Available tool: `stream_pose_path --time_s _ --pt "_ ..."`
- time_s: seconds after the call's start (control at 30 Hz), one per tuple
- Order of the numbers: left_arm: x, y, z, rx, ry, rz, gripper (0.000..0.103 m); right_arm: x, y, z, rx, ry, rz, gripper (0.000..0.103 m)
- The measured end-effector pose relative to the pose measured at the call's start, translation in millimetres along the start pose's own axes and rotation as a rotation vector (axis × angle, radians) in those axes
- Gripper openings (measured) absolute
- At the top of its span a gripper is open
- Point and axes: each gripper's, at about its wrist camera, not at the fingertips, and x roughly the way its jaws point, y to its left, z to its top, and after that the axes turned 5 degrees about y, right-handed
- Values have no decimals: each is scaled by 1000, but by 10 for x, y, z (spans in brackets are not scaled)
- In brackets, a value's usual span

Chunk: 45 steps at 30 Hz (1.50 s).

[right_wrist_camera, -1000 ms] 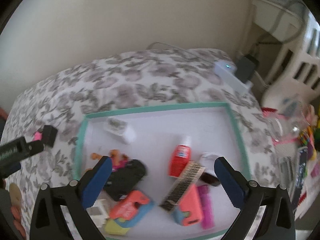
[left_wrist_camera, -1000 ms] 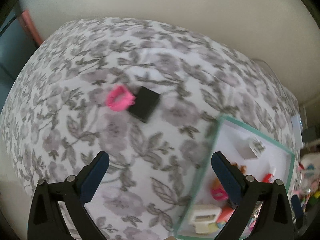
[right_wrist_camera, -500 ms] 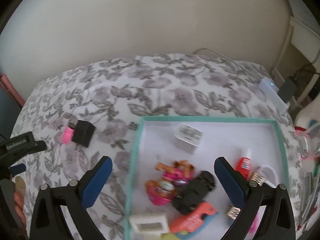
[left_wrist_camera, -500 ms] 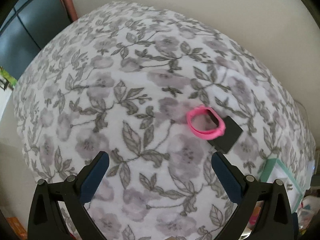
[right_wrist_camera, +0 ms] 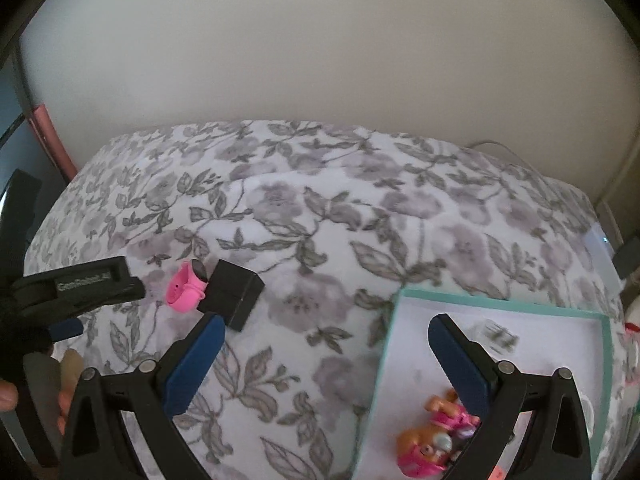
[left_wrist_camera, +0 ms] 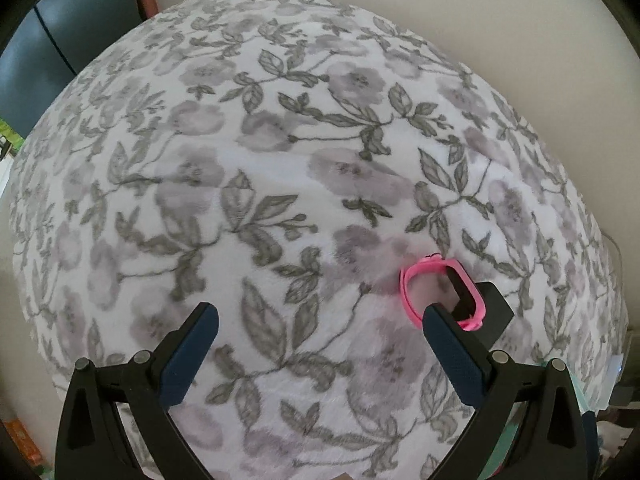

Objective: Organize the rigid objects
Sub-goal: 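Move the left tool to the pink watch band while the right tool approaches the black charger, then grasp the pink watch band with the left tool while the right tool grasps the black charger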

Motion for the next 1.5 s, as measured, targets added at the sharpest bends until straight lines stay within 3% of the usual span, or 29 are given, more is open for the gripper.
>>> stream_pose_path --time_s 0.6,1.03,1.33,1.4,1.5 --pt "491 -155 197 27 47 -36 102 522 476 -4 -164 61 6 103" --pt "674 -232 334 99 35 79 102 809 585 24 -149 87 52 103" --pt "693 -138 472 114 1 151 102 894 583 52 -138 76 24 103" --pt "704 -134 497 114 -1 159 102 886 537 62 -124 68 17 99" --pt "673 -121 517 126 -8 172 102 890 479 86 -91 72 41 85"
